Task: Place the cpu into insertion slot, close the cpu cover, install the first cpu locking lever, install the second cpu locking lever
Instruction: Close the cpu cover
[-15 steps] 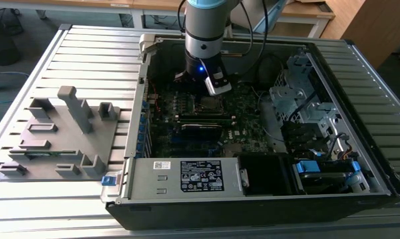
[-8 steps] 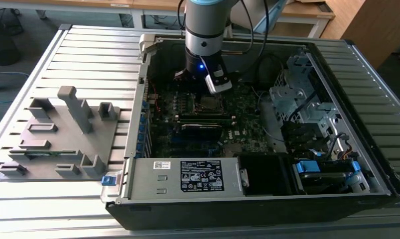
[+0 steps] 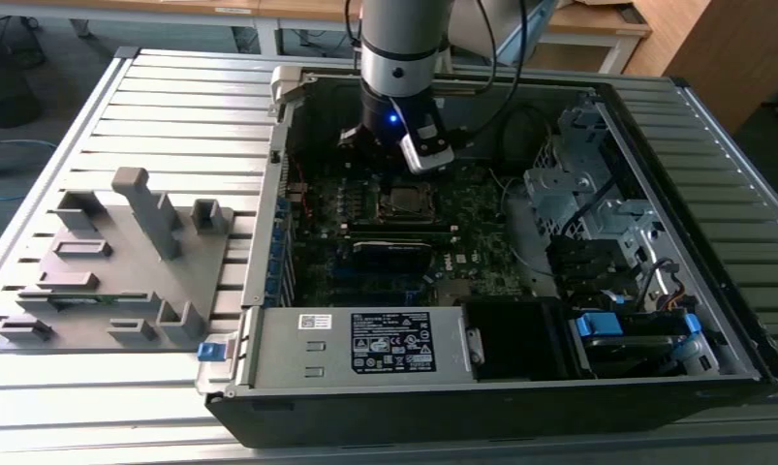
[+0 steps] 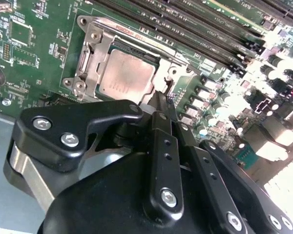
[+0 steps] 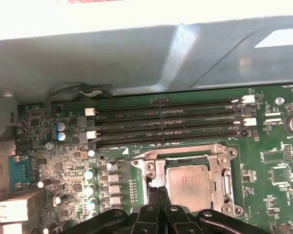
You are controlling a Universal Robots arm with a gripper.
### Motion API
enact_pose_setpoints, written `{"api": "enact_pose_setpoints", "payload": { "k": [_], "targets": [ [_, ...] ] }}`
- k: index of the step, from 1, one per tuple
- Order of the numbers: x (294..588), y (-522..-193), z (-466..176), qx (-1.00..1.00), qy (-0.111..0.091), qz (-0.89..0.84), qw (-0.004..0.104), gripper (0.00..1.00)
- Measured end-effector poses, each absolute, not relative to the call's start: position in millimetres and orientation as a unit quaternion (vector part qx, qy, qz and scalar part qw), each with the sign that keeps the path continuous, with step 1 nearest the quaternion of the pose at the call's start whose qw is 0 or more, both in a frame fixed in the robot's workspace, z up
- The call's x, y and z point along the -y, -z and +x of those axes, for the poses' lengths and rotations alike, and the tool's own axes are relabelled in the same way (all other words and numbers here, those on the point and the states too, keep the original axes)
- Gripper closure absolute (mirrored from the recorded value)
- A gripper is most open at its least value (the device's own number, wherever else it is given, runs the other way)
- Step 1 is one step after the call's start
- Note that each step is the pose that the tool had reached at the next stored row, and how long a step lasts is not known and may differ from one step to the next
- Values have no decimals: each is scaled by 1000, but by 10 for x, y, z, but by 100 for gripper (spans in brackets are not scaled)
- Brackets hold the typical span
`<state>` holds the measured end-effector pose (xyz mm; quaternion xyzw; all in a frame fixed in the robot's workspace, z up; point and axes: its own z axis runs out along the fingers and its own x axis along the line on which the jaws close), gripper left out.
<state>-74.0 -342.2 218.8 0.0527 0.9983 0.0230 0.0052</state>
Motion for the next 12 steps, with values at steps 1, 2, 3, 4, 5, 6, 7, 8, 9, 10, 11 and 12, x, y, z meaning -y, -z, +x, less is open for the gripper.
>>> {"api": "enact_pose_setpoints", "payload": {
  "k": [1, 2, 3, 4, 5, 6, 7, 8, 9, 10, 11, 12],
  "targets": [
    [3422, -2188, -737, -998, -23, 53, 5, 90],
    [3421, -2188, -729, -998, -23, 53, 5, 90],
    [3422, -2189, -715, -998, -23, 53, 5, 90],
    [3422, -2189, -697, -998, -23, 53, 5, 90],
    [3422, -2189, -673, -998, -23, 53, 5, 90],
    [3422, -2188, -649, -998, -23, 53, 5, 90],
    [3422, -2189, -621, -998, -23, 53, 5, 90],
    [3422, -2189, -596, -998, -23, 53, 4, 90],
    [3422, -2189, -570, -998, -23, 53, 4, 90],
    [3422, -2189, -544, -998, -23, 53, 4, 90],
    [3422, -2189, -519, -998, -23, 53, 4, 90],
    [3422, -2189, -497, -998, -23, 53, 4, 90]
  ]
}}
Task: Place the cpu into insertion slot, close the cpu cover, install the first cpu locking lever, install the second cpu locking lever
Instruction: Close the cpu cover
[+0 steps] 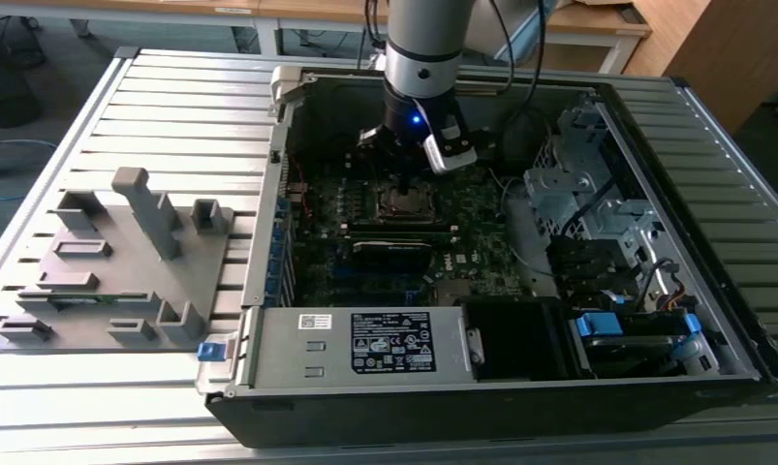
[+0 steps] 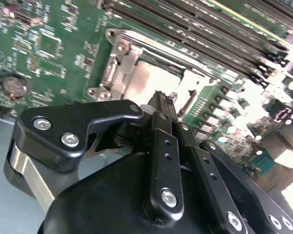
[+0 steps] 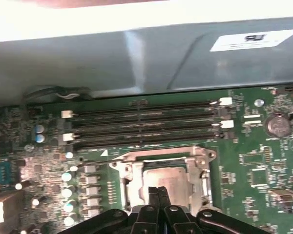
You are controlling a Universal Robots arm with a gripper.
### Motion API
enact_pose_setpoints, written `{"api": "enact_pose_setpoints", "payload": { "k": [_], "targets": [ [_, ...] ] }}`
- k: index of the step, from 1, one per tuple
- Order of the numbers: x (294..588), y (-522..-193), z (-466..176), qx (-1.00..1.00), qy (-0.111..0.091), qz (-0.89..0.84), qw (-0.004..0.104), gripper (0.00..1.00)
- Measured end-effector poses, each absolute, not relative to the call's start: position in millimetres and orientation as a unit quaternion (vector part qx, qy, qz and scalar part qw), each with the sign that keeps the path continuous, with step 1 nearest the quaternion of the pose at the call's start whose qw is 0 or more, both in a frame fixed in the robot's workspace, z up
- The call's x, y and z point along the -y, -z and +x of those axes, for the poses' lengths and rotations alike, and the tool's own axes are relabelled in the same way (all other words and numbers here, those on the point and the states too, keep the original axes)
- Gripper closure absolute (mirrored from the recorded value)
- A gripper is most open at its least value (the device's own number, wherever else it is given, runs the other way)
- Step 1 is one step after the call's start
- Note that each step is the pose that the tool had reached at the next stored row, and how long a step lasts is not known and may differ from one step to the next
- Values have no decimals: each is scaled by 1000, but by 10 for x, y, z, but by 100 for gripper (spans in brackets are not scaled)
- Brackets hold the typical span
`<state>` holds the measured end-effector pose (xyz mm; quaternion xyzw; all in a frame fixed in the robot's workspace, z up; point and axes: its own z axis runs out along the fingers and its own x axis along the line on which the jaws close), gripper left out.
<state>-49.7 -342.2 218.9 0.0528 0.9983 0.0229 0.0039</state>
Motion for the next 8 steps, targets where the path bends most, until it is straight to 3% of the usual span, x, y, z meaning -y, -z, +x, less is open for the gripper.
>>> {"api": "enact_pose_setpoints", "payload": {
  "k": [8],
  "targets": [
    [3421, -2229, -470, -998, -23, 53, 3, 90]
  ]
}}
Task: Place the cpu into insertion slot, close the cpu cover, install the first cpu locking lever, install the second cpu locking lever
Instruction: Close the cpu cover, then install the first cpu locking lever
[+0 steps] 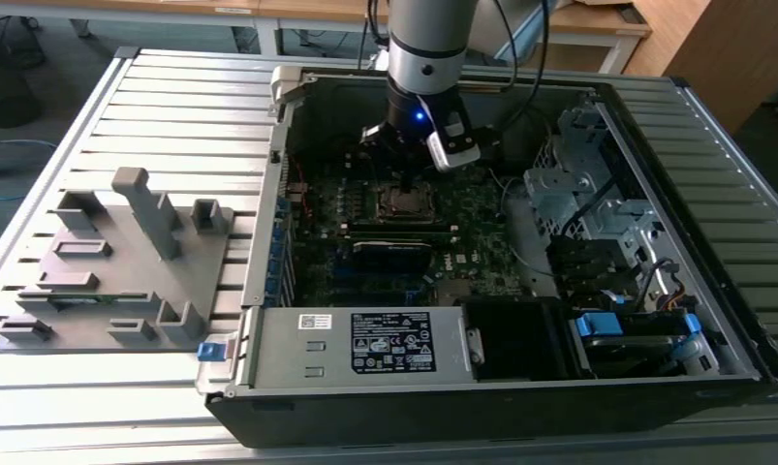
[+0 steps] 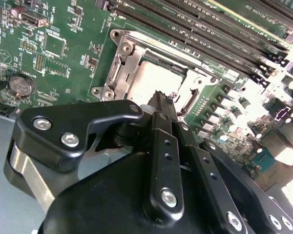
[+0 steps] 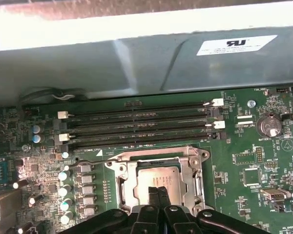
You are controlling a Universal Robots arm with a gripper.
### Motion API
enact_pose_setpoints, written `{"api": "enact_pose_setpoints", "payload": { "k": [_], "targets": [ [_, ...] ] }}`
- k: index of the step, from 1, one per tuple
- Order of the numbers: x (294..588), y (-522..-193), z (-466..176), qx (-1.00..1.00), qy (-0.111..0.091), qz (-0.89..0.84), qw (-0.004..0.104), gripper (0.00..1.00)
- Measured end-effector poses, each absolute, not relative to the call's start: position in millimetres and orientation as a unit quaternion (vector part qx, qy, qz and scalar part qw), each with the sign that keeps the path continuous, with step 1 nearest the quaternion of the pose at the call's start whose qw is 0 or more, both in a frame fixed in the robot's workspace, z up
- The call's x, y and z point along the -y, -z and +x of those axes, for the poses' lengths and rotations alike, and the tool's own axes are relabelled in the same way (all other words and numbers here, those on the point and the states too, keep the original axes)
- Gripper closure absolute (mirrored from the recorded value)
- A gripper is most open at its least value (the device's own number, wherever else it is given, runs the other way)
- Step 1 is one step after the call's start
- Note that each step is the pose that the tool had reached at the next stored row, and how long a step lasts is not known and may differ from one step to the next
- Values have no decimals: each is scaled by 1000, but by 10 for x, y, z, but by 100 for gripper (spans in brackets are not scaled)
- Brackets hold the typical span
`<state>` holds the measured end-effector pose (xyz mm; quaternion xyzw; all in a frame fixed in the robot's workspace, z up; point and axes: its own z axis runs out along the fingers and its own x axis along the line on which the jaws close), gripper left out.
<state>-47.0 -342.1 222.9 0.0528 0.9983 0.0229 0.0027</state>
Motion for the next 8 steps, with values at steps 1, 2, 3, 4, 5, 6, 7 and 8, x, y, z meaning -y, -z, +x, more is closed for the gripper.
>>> {"api": "enact_pose_setpoints", "payload": {
  "k": [1, 2, 3, 4, 5, 6, 7, 8],
  "targets": [
    [3422, -2229, -465, -998, -23, 53, 3, 90],
    [3422, -2230, -454, -998, -23, 53, 3, 90],
    [3422, -2230, -440, -998, -23, 53, 3, 90],
    [3422, -2230, -433, -998, -23, 53, 2, 90],
    [3422, -2230, -432, -998, -23, 53, 2, 90],
    [3422, -2230, -432, -998, -23, 53, 2, 90],
    [3422, -2230, -432, -998, -23, 53, 2, 90],
    [3422, -2230, -420, -998, -23, 53, 2, 90]
  ]
}}
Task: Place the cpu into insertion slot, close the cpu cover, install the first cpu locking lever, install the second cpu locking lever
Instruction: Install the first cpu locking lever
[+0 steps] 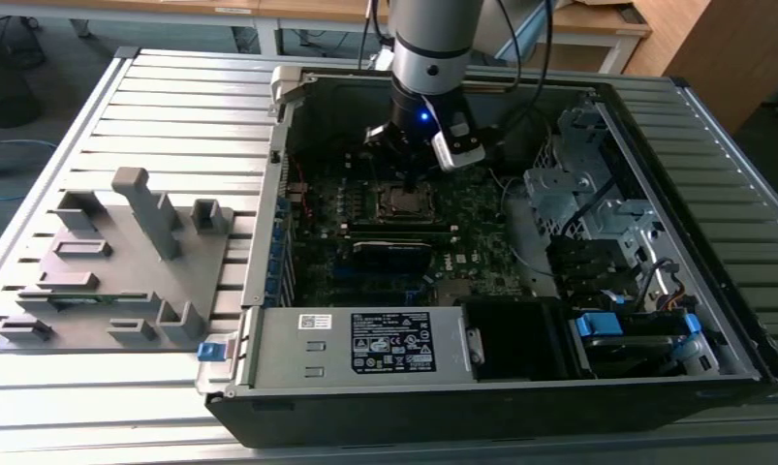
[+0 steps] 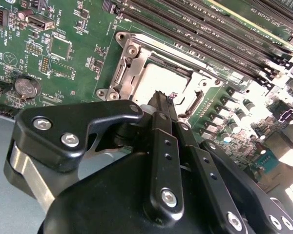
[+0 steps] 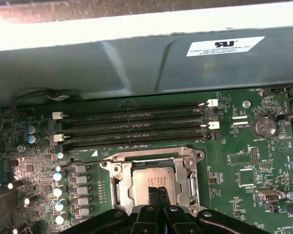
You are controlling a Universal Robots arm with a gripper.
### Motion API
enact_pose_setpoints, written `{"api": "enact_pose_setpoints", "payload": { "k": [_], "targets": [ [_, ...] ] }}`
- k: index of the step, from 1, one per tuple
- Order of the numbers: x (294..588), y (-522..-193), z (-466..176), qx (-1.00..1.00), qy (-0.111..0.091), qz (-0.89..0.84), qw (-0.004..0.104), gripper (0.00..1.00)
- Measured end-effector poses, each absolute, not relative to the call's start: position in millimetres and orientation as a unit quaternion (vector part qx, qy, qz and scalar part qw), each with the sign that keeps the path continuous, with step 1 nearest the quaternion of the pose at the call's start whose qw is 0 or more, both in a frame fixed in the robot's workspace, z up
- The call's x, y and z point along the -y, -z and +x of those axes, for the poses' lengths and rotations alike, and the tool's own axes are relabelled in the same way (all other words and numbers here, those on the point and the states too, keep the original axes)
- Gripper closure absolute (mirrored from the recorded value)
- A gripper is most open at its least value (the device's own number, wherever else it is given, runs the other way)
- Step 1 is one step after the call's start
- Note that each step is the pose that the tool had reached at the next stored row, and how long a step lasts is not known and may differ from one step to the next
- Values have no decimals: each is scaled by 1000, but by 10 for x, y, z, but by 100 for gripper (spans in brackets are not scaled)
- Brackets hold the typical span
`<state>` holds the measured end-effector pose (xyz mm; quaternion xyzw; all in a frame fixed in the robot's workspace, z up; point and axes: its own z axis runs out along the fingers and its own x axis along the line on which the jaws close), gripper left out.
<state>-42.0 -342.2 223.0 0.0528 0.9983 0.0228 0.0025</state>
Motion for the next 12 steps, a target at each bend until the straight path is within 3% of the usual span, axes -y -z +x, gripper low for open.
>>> {"api": "enact_pose_setpoints", "payload": {
  "k": [12],
  "targets": [
    [3422, -2249, -374, -998, -23, 53, 2, 90]
  ]
}}
